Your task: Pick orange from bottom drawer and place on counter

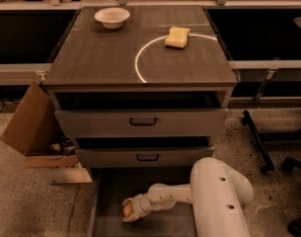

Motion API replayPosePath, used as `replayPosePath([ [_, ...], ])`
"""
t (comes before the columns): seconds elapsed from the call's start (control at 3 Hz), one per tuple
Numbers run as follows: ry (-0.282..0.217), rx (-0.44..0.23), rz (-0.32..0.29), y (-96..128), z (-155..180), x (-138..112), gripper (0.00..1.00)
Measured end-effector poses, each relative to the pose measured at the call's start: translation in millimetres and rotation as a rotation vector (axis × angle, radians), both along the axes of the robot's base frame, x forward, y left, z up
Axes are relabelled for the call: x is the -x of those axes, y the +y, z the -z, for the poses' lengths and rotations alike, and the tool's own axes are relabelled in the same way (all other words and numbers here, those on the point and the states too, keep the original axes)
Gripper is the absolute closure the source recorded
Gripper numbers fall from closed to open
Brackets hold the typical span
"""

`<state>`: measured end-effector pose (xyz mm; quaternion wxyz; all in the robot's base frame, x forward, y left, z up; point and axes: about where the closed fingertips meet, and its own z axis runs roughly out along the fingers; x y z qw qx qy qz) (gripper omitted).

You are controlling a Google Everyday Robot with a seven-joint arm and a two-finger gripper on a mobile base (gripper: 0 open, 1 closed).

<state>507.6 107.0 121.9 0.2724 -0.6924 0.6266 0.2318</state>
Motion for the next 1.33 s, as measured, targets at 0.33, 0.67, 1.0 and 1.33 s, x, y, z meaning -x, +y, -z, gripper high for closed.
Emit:
replayPosePath([
  [0.33, -0.039, -0.082, -0.067, -3, -41, 19, 1.00],
  [0.67, -0.125, -0.237, -0.150, -3, -110, 39, 1.00],
  [1.0, -0.196, -0.402, -0.171, -69, -181, 58, 1.00],
  [1.33, -0.196, -0.402, -0.171, -69, -181, 58, 1.00],
])
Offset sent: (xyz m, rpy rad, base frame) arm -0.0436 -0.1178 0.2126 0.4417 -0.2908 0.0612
